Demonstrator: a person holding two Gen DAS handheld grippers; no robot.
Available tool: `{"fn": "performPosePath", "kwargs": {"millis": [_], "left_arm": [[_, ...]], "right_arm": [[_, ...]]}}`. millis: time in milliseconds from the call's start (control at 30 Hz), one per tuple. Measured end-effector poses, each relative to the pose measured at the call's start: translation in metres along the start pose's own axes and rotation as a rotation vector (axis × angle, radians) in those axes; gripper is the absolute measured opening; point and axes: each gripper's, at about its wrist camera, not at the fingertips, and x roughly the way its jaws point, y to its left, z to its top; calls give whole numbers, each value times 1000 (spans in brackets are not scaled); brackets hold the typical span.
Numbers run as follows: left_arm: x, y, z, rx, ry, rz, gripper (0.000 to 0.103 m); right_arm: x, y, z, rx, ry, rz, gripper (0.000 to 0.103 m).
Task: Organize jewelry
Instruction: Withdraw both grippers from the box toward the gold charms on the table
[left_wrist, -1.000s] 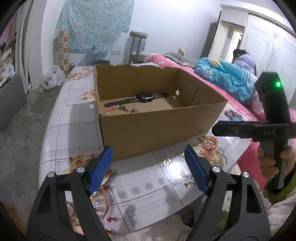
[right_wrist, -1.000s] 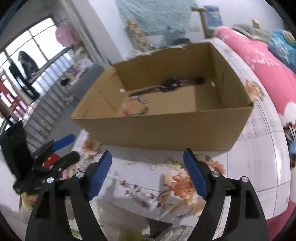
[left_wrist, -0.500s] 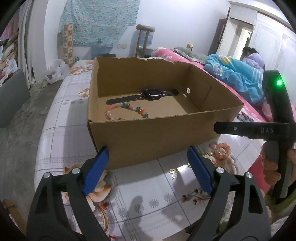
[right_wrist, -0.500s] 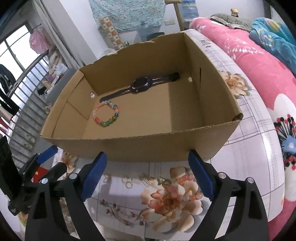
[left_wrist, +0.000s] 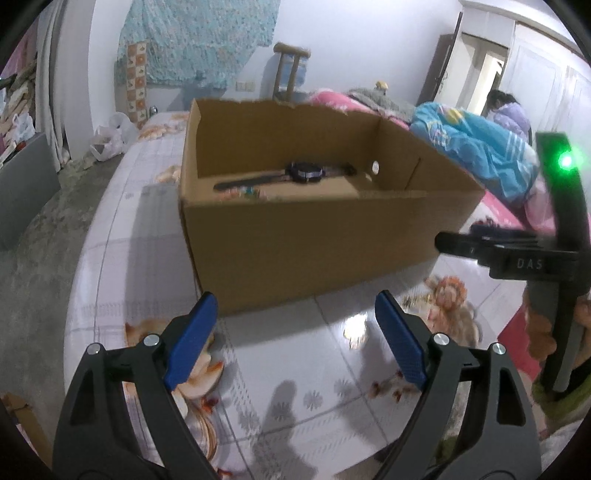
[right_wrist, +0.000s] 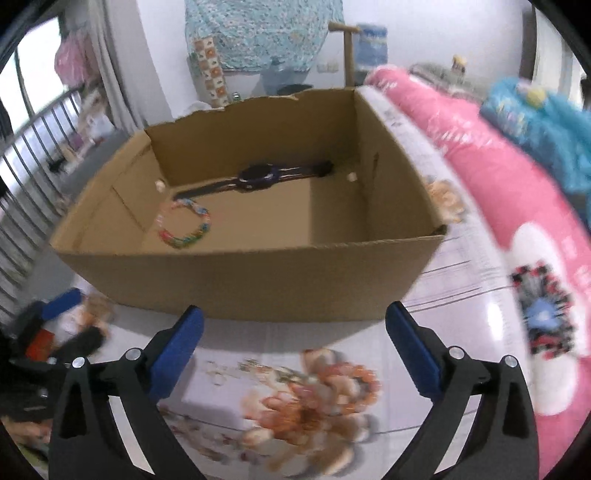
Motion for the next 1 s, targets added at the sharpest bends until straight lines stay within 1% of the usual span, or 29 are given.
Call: {"fn": "performPosePath", "kwargs": {"millis": [33, 167, 233, 300, 333, 367, 433, 500, 533, 700, 767, 800, 833, 900, 933, 1000], "left_arm": [[0, 1, -3, 0, 10, 1, 83], [0, 3, -11, -15, 27, 1, 83], [1, 4, -12, -24, 28, 0, 83], [1, 5, -13, -32, 29, -2, 83], [2, 4, -13, -34, 30, -3, 83], [3, 3, -13, -34, 31, -3, 83], [5, 0, -12, -31, 34, -4, 83], [5, -4, -12, -26, 36, -9, 83], [6, -8, -13, -19, 37, -15, 83], [10, -30, -22, 39, 44, -31, 83], [13, -41, -26, 92, 49, -21, 82], [14, -45, -27, 110, 49, -17, 77], [17, -50, -28, 142, 51, -9, 75], [23, -56, -27, 173, 67, -7, 68], [27, -57, -26, 178, 83, -10, 65], [33, -58, -23, 173, 106, -15, 55]], "right_arm": [[-3, 0, -2, -20, -11, -29, 96], [-16, 16, -8, -164, -105, -142, 96], [-23, 20, -8, -196, -156, -182, 97], [-34, 25, -8, -215, -227, -207, 97], [-37, 24, -7, -213, -248, -206, 97], [-44, 22, -6, -204, -282, -182, 97], [-51, 16, -5, -181, -314, -129, 97], [-56, 2, -6, -140, -346, -37, 97], [-57, -4, -6, -116, -350, -7, 97], [-47, -30, -15, -12, -275, 43, 97], [-43, -36, -22, 19, -232, 102, 97], [-40, -39, -26, 36, -203, 138, 97], [-37, -40, -30, 45, -181, 160, 97], [-28, -40, -38, 41, -110, 240, 97], [-26, -39, -43, 37, -93, 260, 97], [-22, -35, -51, 26, -78, 280, 97]]}}
